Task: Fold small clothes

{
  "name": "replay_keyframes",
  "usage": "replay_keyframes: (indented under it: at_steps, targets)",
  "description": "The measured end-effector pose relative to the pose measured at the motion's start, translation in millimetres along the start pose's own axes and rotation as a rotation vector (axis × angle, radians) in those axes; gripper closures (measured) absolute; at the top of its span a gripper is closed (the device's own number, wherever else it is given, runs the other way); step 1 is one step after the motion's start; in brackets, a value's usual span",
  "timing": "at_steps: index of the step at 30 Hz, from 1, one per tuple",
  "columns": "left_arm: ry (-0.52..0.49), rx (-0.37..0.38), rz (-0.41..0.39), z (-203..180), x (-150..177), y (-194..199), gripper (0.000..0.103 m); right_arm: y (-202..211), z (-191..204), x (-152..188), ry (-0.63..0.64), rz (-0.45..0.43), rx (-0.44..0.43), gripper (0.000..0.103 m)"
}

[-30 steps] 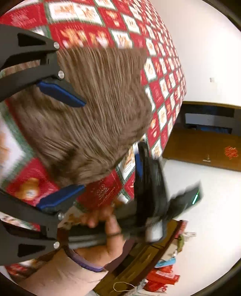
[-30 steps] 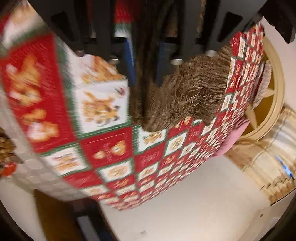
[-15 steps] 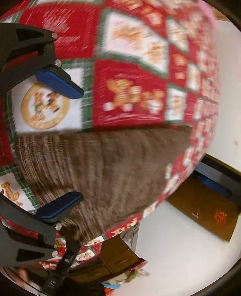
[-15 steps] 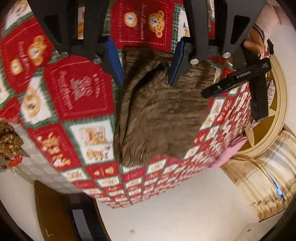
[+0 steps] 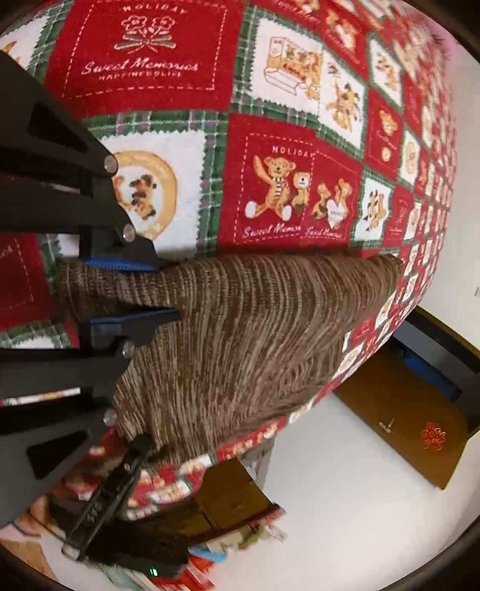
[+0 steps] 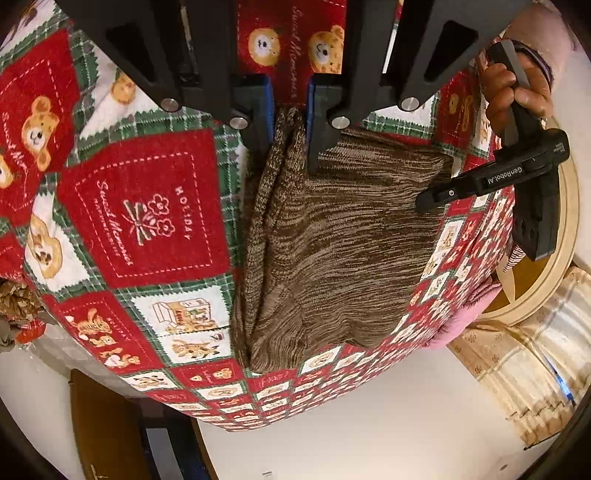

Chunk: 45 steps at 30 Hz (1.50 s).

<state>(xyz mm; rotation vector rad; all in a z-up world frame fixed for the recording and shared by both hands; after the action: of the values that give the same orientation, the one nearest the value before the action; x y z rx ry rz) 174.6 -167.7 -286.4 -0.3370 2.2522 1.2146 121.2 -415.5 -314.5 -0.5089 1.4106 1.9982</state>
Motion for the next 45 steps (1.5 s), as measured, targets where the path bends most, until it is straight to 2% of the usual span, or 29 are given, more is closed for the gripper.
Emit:
replay_keyframes:
  at_steps: [5,7,9,11,14,15,16,18,20,23,27,31,34,35,38,39,40,43,44,45]
  targets:
    - [-0.07,-0.09,-0.013,-10.5,1.6,6.0,0.075,6.3,6.9,4.7,0.078,0.009,0.063,0.09]
    - [-0.101,-0.136,-0.008,-11.2,3.1,10.9,0.068,10.8,4.5,6.8,0.071,0.016,0.064,0.09]
    - [-0.128,-0.196,-0.009,-5.8,0.5,17.6,0.053,17.0,1.5,7.5,0.048,0.022,0.038,0.088]
    - [-0.148,-0.236,-0.027,-1.8,-7.2,21.9,0.046,24.0,-3.9,6.0,0.009,0.031,0.039,0.087]
    - [-0.184,-0.276,-0.065,0.0,-22.2,28.5,0.03,37.0,-8.4,-7.2,-0.036,-0.028,0.011,0.083]
    - [-0.187,-0.271,-0.079,-0.9,-28.4,30.1,0.029,38.8,-9.0,-13.4,-0.038,-0.047,0.014,0.077]
    - [-0.189,-0.259,-0.089,-2.9,-34.4,31.4,0.029,38.2,-10.0,-22.1,-0.033,-0.062,0.028,0.067]
    - [-0.196,-0.224,-0.102,-8.3,-46.2,31.8,0.029,34.9,-10.0,-35.2,-0.014,-0.084,0.049,0.057]
    - [-0.215,-0.183,-0.127,-15.5,-63.5,29.6,0.029,28.6,-9.2,-51.6,0.003,-0.108,0.055,0.057]
    - [-0.243,-0.177,-0.15,-25.4,-88.6,17.8,0.029,16.0,-8.4,-75.6,0.008,-0.12,0.063,0.057]
    - [-0.205,-0.101,-0.138,-30.6,-117.9,-13.4,0.026,-5.3,-9.0,-109.6,0.008,-0.109,0.052,0.057]
    - [-0.14,-0.153,-0.106,-8.6,-132.1,-51.5,0.023,-36.3,-21.4,-133.2,-0.048,-0.079,0.01,0.057]
    - [-0.027,-0.166,-0.004,28.7,-122.8,-81.9,0.021,-57.9,-29.3,-135.4,-0.045,-0.054,0.029,0.057]
    - [0.008,-0.116,-0.023,38.8,-118.7,-83.7,0.02,-65.7,-32.7,-134.2,-0.052,-0.047,0.029,0.057]
    - [-0.093,-0.127,-0.051,31.5,-113.9,-82.1,0.017,-80.5,-40.1,-129.4,-0.083,-0.037,0.015,0.057]
    - [-0.095,-0.122,-0.048,30.9,-114.0,-82.6,0.016,-84.1,-42.1,-127.9,-0.094,-0.035,0.004,0.057]
    - [-0.068,-0.1,-0.042,33.1,-115.6,-82.4,0.015,-84.7,-43.1,-126.9,-0.1,-0.042,-0.003,0.057]
    - [0.087,0.03,-0.049,44.4,-124.0,-78.3,0.005,-83.1,-45.6,-126.7,-0.11,-0.053,-0.023,0.057]
    - [0.114,0.05,-0.045,44.4,-126.0,-78.5,0.0,-83.6,-46.7,-126.9,-0.109,-0.049,-0.029,0.057]
    - [0.124,0.053,-0.034,41.6,-128.1,-80.9,0.0,-84.0,-46.3,-127.8,-0.106,-0.049,-0.032,0.057]
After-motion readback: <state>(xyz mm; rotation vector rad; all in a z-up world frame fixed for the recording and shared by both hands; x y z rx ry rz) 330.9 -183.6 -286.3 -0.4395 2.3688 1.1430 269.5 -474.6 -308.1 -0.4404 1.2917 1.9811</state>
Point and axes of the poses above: each gripper's, at about its wrist camera, not at the fingertips, and y roughly against the way its jaws point, z to its left, x to its underside, the point moved 5 cm from there along -y, roughly the way its jaws point, and after that the axes turned 6 degrees about -z, right-handed, at the moved point
